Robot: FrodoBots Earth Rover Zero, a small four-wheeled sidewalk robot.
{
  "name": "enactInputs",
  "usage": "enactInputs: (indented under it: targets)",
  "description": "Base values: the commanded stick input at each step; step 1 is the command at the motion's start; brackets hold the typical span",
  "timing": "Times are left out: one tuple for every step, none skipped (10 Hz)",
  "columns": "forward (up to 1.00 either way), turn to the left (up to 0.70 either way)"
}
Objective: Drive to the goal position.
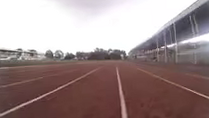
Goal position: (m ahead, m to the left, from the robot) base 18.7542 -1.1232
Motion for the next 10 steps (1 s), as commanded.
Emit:
enactInputs:
  targets:
    - [0.45,0.0]
    - [0.45,0.0]
    - [0.45,0.0]
    - [0.45,0.0]
    - [0.45,0.0]
    - [0.45,0.0]
    - [0.45,0.0]
    - [0.45,0.0]
    - [0.45,0.0]
    - [0.45,0.0]
